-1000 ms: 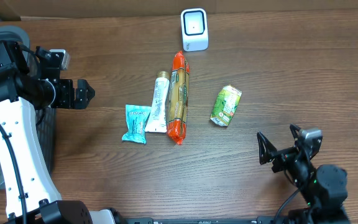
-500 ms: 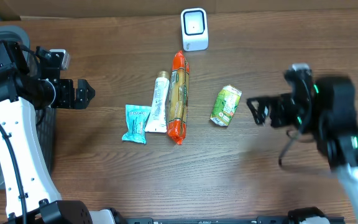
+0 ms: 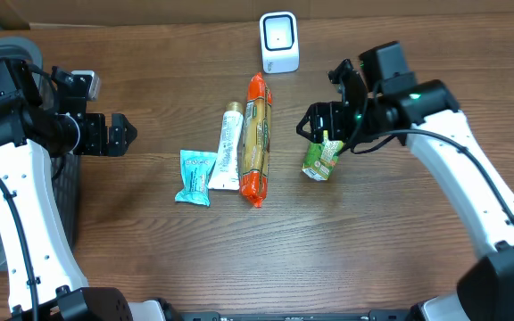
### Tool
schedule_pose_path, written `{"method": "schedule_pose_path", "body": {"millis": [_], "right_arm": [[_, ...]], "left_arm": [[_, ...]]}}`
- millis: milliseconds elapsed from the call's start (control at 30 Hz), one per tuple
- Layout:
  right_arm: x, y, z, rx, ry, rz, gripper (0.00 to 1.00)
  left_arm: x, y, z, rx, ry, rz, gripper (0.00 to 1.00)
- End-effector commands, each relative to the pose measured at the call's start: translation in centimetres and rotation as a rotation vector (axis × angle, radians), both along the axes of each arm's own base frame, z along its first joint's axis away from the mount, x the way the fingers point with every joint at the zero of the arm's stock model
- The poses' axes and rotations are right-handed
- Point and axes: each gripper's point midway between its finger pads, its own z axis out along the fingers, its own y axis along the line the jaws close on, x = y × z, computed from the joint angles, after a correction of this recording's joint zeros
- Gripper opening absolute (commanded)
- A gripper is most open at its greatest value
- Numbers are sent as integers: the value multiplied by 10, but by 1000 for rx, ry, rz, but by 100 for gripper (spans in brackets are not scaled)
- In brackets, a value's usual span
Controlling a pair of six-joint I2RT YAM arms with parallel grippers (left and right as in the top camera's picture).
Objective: Scan the item barcode
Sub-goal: 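Move the right gripper left toward the Pokka carton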
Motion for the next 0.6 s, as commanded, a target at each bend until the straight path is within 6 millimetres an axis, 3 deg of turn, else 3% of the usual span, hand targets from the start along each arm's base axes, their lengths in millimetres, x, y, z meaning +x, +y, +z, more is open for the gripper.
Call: {"method": "schedule_pose_path", "body": {"millis": [0,200,567], "right_arm": [[14,-13,-19,-214,-28,-155,88],[20,-13,-55,-474,-85,-214,88],[22,-4,-118,-645,-63,-156,84]], "left_arm": [[1,-2,-2,-2,-2,-25,100],[1,-2,-2,-2,-2,-25,100],[1,-2,-2,-2,-2,-25,100]]}}
